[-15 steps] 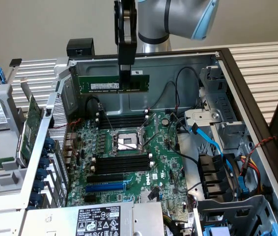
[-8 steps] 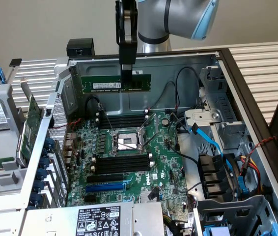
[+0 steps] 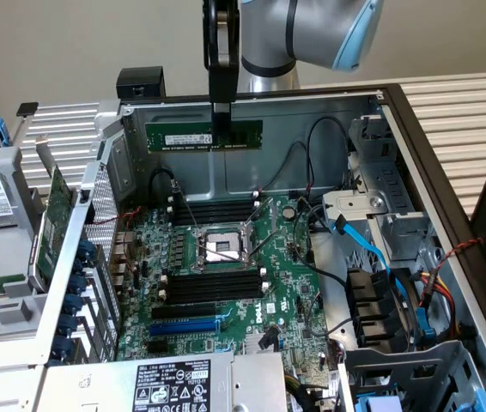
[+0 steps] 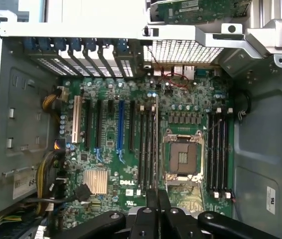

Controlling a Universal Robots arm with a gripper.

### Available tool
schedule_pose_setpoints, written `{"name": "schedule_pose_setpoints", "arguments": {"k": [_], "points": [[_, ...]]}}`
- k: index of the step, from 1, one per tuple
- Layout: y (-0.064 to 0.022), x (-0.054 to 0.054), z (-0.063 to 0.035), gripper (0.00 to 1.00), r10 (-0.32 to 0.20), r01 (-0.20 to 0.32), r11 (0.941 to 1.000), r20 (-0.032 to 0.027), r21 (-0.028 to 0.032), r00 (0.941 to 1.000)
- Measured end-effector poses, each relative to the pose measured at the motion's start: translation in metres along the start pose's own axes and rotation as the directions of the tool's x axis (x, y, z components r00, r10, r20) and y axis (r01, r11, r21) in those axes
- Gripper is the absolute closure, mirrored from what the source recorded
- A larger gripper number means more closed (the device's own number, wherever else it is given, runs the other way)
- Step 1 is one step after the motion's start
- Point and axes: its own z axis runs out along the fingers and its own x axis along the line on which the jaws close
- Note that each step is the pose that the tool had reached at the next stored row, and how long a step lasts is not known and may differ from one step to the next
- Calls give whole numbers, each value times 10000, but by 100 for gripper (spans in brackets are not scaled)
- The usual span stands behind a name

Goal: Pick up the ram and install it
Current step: 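Pick up the ram and move it above insertion slot, then insert the ram into the slot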

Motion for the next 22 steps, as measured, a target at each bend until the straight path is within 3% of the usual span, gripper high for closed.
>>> {"name": "schedule_pose_setpoints", "arguments": {"k": [7, 22], "points": [[-4, -30, 63, 88, 5, -5, 9999, 1, 119, 10000], [-3, -29, 68, 88, 7, -7, 9999, 9, 123, 10000]]}}
